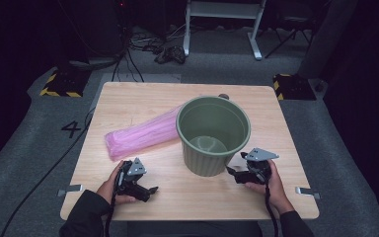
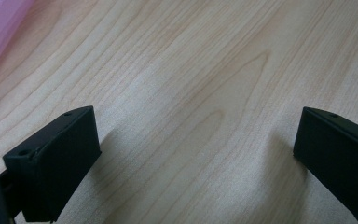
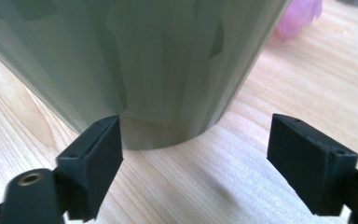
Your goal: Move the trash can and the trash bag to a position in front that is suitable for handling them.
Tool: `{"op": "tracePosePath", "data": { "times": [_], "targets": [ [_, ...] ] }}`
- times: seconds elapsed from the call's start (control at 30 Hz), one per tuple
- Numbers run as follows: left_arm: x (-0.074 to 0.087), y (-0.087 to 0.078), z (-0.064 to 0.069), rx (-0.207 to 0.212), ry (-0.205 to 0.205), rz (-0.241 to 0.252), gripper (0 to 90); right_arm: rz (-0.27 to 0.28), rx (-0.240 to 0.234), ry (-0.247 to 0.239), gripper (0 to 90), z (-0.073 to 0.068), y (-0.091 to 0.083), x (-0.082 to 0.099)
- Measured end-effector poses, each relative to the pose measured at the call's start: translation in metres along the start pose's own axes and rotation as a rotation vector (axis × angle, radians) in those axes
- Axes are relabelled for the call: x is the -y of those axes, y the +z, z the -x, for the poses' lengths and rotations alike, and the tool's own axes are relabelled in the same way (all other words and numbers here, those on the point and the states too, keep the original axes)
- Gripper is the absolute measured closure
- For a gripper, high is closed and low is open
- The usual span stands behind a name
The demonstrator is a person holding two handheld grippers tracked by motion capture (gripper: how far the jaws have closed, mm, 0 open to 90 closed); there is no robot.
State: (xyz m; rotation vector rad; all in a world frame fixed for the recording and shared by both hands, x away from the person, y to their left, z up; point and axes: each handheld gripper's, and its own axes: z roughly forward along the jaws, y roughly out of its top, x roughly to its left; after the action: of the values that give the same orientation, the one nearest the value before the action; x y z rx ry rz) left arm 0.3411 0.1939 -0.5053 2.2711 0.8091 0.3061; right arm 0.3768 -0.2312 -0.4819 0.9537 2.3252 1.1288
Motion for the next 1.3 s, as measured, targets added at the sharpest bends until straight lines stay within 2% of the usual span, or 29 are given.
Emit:
{"op": "tracePosePath", "data": {
  "times": [0.17,0.23,0.27,0.3,0.33,0.37,0.47,0.57,0.67,0.73,0.8,0.93,1.13,1.3],
  "targets": [
    [0.000,0.000,0.000,0.000,-0.002,0.000,0.2,-0.047,0.015,-0.027,20.1,0.006,-0.001,0.009],
    [0.000,-0.001,0.000,-0.006,0.000,-0.001,0.3,-0.068,0.012,-0.023,20.1,0.011,-0.003,0.016],
    [0.001,-0.001,0.000,-0.007,0.001,0.001,0.3,-0.094,0.022,-0.018,20.0,0.017,-0.004,0.025],
    [0.001,-0.001,0.000,-0.007,0.001,0.002,0.3,-0.094,0.022,-0.018,20.0,0.017,-0.004,0.025],
    [0.001,-0.002,-0.001,-0.009,0.005,-0.005,0.3,-0.098,0.021,-0.014,18.5,0.018,-0.005,0.028],
    [0.001,-0.003,-0.001,-0.006,0.013,-0.007,0.4,-0.093,0.001,0.022,19.3,0.025,-0.010,0.034],
    [0.000,-0.003,-0.002,-0.007,0.016,-0.015,0.4,-0.093,0.023,0.013,17.7,0.029,-0.014,0.036],
    [0.000,-0.004,-0.002,-0.022,0.009,-0.023,0.4,-0.101,0.013,0.059,16.3,0.036,-0.015,0.040],
    [-0.001,-0.006,-0.003,-0.021,0.009,-0.006,7.1,-0.099,0.017,0.055,15.1,0.035,-0.014,0.039],
    [-0.001,-0.008,-0.003,-0.017,0.015,0.001,17.8,-0.101,0.017,0.056,14.4,0.035,-0.014,0.039],
    [-0.001,-0.008,-0.003,-0.028,0.020,-0.003,14.8,-0.102,0.018,0.062,14.2,0.036,-0.013,0.039],
    [-0.001,-0.010,-0.004,-0.027,0.025,-0.003,16.0,-0.103,0.020,0.065,14.2,0.035,-0.013,0.039],
    [-0.001,-0.015,-0.009,-0.052,0.017,0.013,16.1,-0.103,0.035,0.077,14.2,0.035,-0.013,0.039],
    [-0.001,-0.021,-0.017,-0.092,0.013,0.036,16.0,-0.103,0.035,0.077,14.2,0.035,-0.013,0.039]
  ]
}}
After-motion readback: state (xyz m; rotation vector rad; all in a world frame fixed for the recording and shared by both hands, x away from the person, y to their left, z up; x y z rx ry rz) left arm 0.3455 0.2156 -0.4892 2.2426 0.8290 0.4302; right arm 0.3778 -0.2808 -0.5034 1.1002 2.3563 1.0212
